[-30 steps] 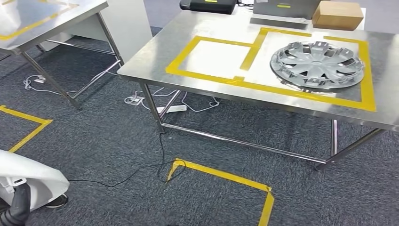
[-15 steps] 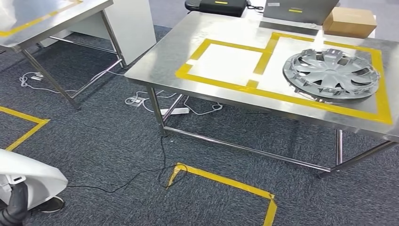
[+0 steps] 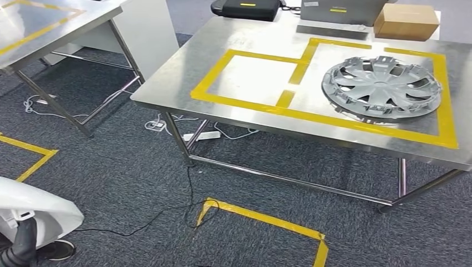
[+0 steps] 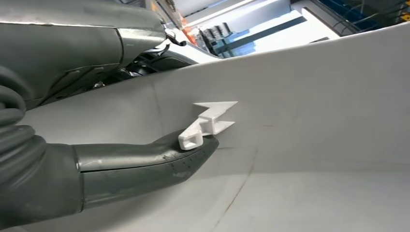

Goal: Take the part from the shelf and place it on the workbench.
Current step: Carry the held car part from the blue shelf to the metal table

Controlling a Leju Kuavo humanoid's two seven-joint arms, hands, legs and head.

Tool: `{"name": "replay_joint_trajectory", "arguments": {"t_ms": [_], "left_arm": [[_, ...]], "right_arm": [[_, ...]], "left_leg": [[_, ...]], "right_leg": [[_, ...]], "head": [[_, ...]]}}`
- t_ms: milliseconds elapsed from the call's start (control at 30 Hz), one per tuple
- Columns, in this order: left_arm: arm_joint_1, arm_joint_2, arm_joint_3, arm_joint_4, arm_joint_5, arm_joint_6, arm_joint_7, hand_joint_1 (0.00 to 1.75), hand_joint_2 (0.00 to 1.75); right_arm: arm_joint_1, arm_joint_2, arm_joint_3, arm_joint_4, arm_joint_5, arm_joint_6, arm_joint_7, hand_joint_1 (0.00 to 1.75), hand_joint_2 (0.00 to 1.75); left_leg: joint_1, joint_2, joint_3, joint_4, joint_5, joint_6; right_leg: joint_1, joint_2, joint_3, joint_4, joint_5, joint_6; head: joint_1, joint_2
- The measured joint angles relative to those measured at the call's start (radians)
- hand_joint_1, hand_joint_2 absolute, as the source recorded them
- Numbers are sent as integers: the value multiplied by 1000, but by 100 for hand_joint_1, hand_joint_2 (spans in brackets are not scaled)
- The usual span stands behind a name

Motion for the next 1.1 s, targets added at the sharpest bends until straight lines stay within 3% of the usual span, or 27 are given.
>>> {"name": "replay_joint_trajectory", "arguments": {"t_ms": [67,100,167,233,267,333,400,433,467,500,567,633,667,733,800,867,933,967,1000,1033,1100], "left_arm": [[-1,0,0,1,0,0,0,175,175],[-2,0,0,1,0,-1,0,175,175],[-3,0,-1,3,0,-2,0,175,175],[-5,1,0,4,0,-3,0,175,175],[-7,1,0,4,0,-3,0,175,175],[-9,2,0,5,1,-3,0,175,175],[-10,2,0,6,0,-3,0,175,175],[-10,2,0,6,0,-3,0,175,175],[-11,2,0,7,0,-3,0,175,175],[-12,3,0,8,0,-3,0,175,175],[-12,3,0,9,1,-3,0,175,175],[-12,3,0,9,1,-2,0,175,175],[-12,3,0,9,1,-1,0,175,175],[-14,3,0,9,1,1,0,175,175],[-16,3,-1,9,2,3,0,175,175],[-16,3,-1,9,2,4,0,175,175],[-16,3,-1,9,2,5,0,175,175],[-16,3,-2,10,3,6,0,175,175],[-16,3,-1,10,3,6,0,175,175],[-16,3,-1,10,3,6,0,175,175],[-16,3,-1,10,4,6,0,175,175]], "right_arm": [[-1,0,-2,0,-2,6,2,0,175],[-3,0,-2,0,-3,8,3,0,175],[-4,1,-3,1,-4,9,4,0,175],[-2,0,-4,1,-4,10,5,0,175],[-1,0,-4,1,-4,10,5,0,175],[-3,0,-4,0,-4,10,4,0,175],[-4,0,-4,0,-4,9,4,0,175],[-4,0,-4,0,-4,9,4,0,175],[-3,0,-4,0,-4,9,5,0,175],[-1,-1,-4,0,-5,9,5,0,175],[0,-2,-4,0,-5,9,6,0,175],[-4,-2,-4,0,-5,10,6,0,175],[-5,-2,-4,0,-4,10,6,0,175],[-5,-2,-4,0,-4,10,6,0,175],[-3,-2,-4,0,-3,10,5,0,175],[-4,-2,-4,0,-2,10,4,0,175],[-5,-2,-4,0,-2,10,4,0,175],[-4,-2,-4,0,-2,10,4,0,175],[-3,-2,-4,0,-2,10,4,0,175],[-2,-2,-4,0,-2,10,4,0,175],[-3,-2,-4,0,-2,10,4,0,175]], "left_leg": [[0,-18,45,-126,87,8],[0,-30,63,-178,105,12],[-2,-45,76,-222,115,20],[0,-31,81,-234,126,27],[2,-23,87,-239,127,31],[7,-3,96,-249,127,40],[7,15,100,-249,122,45],[7,24,102,-249,120,46],[8,33,105,-249,117,45],[9,40,110,-249,114,44],[10,55,122,-249,105,35],[5,67,132,-247,96,24],[2,73,135,-247,94,18],[2,84,139,-250,94,9],[5,65,130,-226,72,1],[6,31,79,-116,10,-3],[6,19,12,15,-40,-2],[6,16,-5,41,-39,0],[6,14,-3,28,-17,3],[6,8,16,-19,20,7],[7,-29,74,-153,87,17]], "right_leg": [[0,14,8,0,-6,4],[-1,21,8,1,-7,8],[-3,36,1,-1,-7,20],[-5,48,-2,-6,-7,33],[-3,42,-5,-2,-12,39],[-2,14,-40,68,-52,50],[-4,-5,-113,203,-108,60],[-5,-8,-142,252,-119,63],[-7,-11,-154,267,-110,66],[-8,-14,-145,241,-83,68],[-9,-45,-81,108,-10,72],[-7,-71,-30,9,23,64],[-6,-74,-23,-6,23,57],[-5,-53,-25,-7,25,39],[-7,-36,-26,-10,29,25],[-9,-17,-27,-11,31,14],[-8,5,-28,-11,31,9],[-7,17,-27,-11,31,9],[-7,30,-27,-11,31,9],[-7,44,-25,-10,32,10],[-6,69,-26,-8,32,15]], "head": [[1,0],[1,0],[2,0],[2,0],[4,0],[12,0],[17,0],[17,0],[18,0],[18,0],[19,0],[20,0],[20,0],[18,0],[17,0],[13,0],[11,0],[12,0],[11,0],[12,0],[12,0]]}}
